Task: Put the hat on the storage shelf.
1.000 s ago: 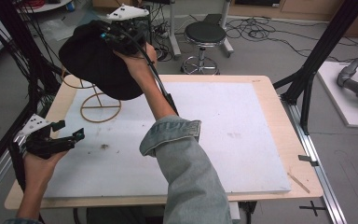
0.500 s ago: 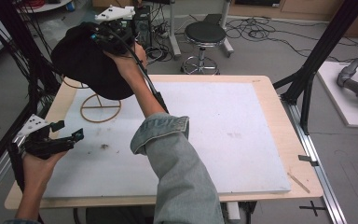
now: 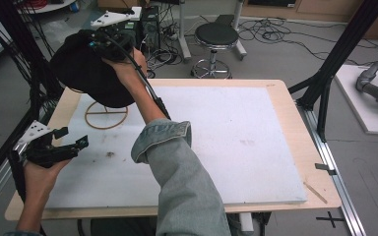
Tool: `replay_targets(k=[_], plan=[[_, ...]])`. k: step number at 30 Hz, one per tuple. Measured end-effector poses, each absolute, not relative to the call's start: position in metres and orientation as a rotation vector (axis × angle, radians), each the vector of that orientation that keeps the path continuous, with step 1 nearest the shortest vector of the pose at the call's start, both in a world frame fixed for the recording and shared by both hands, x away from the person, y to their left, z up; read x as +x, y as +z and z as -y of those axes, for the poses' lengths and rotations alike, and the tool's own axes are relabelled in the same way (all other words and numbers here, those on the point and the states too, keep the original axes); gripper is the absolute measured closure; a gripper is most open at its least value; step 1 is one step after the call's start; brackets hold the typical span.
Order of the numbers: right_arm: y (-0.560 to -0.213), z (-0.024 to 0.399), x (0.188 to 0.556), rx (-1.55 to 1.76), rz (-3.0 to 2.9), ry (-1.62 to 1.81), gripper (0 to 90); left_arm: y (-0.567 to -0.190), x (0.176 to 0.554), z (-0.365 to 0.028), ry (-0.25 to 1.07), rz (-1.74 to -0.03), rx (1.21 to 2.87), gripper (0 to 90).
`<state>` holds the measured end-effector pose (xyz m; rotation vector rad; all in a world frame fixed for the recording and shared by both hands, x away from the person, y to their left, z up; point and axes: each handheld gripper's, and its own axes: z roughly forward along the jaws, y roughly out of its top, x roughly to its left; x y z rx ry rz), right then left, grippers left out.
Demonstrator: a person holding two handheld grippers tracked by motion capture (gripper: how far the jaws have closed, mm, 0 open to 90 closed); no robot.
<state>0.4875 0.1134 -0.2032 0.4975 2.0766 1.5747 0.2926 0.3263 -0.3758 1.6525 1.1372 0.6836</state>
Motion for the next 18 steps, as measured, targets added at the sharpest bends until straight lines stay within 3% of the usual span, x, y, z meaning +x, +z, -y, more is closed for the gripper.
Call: replay_targets(k=[18], plan=[[-0.218,-0.134,0.494,0.511,-2.128,1.518,80.6,-0.376,0.292,-0.324,0.681,-1.134,1.66,17.4]])
